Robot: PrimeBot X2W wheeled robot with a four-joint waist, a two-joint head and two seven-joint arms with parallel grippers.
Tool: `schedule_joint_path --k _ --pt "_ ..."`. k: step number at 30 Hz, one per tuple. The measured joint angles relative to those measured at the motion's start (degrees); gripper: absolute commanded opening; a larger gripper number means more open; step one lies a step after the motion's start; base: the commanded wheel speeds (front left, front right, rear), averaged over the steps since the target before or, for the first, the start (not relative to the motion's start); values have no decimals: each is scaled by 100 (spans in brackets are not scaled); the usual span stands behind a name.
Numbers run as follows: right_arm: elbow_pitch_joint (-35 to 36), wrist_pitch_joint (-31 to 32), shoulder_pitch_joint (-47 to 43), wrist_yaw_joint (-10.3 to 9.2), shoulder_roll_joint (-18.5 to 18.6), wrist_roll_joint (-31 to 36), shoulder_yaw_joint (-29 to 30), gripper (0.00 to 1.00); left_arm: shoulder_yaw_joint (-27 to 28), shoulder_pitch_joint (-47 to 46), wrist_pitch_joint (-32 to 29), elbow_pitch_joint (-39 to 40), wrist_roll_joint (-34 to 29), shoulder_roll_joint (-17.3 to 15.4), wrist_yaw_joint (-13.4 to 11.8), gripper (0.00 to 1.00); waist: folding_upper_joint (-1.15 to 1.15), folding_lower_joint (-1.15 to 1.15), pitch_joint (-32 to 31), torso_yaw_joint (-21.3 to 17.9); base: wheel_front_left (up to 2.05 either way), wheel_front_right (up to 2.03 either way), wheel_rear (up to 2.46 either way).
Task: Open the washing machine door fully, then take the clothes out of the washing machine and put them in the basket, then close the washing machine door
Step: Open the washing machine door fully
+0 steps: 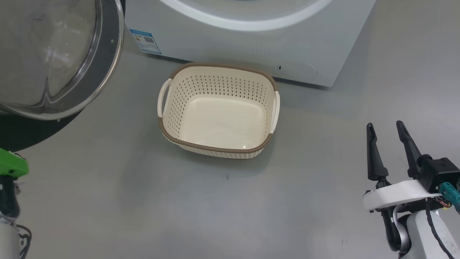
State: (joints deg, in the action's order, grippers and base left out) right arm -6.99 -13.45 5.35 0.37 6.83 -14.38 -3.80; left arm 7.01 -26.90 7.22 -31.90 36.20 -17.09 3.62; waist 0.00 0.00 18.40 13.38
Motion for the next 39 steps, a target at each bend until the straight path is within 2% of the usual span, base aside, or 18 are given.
schedule_joint_path --k 11,23,39 --pt "-171 -41 -158 0 -135 -147 122 100 -532 425 207 147 -226 348 189 0 0 0 -663 -186 0 0 0" --pt "-222 -58 -496 5 -198 -324 207 100 -891 1020 301 495 -309 527 257 0 0 0 -1322 -514 0 0 0" --pt "-30 -74 -734 8 -243 -327 236 100 -1335 1749 549 1215 -408 921 283 0 0 0 -1645 -1010 0 0 0"
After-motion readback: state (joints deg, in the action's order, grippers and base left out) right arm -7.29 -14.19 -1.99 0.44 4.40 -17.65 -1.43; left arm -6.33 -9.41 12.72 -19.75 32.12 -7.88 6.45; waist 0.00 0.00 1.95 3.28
